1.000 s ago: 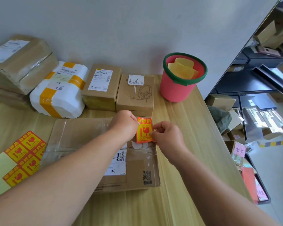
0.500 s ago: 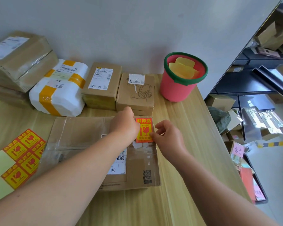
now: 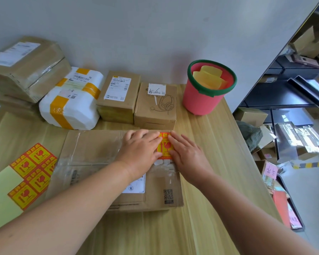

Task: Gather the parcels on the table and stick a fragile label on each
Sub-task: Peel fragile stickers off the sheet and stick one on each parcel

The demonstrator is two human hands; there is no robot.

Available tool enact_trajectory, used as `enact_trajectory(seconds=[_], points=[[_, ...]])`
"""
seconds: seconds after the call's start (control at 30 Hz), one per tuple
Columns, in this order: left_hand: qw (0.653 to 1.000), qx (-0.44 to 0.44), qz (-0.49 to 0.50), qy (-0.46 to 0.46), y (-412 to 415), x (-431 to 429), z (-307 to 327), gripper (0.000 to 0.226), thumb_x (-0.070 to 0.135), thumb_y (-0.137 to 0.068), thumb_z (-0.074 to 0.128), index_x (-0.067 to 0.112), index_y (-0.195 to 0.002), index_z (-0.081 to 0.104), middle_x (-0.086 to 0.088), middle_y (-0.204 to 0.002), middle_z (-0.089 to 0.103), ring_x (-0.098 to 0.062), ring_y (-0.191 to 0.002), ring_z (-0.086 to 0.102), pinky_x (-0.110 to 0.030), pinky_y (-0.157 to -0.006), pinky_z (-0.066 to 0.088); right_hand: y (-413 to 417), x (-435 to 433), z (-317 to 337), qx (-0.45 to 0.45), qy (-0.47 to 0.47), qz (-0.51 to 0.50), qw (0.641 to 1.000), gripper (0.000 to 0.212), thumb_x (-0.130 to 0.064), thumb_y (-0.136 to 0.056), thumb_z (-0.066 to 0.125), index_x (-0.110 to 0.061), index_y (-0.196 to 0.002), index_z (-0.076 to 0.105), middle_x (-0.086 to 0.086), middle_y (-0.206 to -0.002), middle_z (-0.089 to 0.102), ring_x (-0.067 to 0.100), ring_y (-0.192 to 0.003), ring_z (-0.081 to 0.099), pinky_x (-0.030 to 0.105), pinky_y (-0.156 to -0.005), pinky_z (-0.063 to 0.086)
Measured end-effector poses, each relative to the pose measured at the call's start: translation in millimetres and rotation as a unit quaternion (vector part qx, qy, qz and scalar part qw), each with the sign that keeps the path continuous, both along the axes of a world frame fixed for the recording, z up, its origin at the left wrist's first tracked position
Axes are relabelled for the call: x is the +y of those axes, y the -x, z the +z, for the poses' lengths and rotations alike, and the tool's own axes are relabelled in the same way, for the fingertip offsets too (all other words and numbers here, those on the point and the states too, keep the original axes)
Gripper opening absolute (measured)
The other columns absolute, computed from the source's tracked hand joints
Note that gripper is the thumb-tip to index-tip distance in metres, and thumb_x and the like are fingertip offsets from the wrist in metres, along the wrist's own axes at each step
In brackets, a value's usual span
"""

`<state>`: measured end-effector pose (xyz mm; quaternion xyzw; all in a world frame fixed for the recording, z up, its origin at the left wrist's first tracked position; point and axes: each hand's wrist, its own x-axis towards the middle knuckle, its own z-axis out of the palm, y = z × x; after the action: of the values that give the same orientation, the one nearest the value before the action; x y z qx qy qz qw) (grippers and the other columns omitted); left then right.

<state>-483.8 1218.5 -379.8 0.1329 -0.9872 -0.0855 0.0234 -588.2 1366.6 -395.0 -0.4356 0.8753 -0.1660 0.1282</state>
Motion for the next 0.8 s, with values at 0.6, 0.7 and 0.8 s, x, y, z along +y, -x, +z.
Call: enact_trajectory(seconds=[0.6, 0.7, 0.8], points=[[0.991, -0.131, -0.023, 0.007, -16.9, 11.5, 8.3, 0.056, 0.044, -0.102, 0.016, 0.024, -0.153, 0.003, 0.007, -0.160, -0.006, -0.016, -0.147, -0.010, -0.043, -0.117, -0.004, -16.6, 2.4, 13.1, -0.069, -0.050, -0.010, 0.996, 0.058, -0.034, -0.103, 0.031, -0.021, -0.154, 0.006, -0.005, -0.161, -0.002, 0.014, -0.148, 0.004, 0.030, -0.118, 0.009], [0.993, -0.106, -0.048, -0.001, -25.5, 13.7, 12.9, 0.056, 0.043, -0.102, 0.018, 0.023, -0.153, 0.002, 0.006, -0.160, -0.007, -0.014, -0.146, -0.012, -0.040, -0.117, -0.008, -23.8, 6.3, 17.9, -0.018, -0.051, 0.002, 0.999, 0.059, -0.036, -0.103, 0.028, -0.021, -0.154, 0.003, -0.007, -0.161, -0.007, 0.013, -0.148, -0.006, 0.029, -0.117, 0.002], [0.989, -0.116, -0.094, 0.004, -40.9, 16.6, 11.1, 0.057, 0.042, -0.102, 0.018, 0.023, -0.153, 0.001, 0.007, -0.160, -0.008, -0.012, -0.146, -0.014, -0.038, -0.117, -0.010, -36.3, 15.4, 17.9, 0.023, -0.065, 0.038, 0.997, 0.057, -0.040, -0.103, 0.023, -0.023, -0.154, 0.005, -0.009, -0.160, -0.006, 0.011, -0.147, -0.010, 0.028, -0.117, -0.002]])
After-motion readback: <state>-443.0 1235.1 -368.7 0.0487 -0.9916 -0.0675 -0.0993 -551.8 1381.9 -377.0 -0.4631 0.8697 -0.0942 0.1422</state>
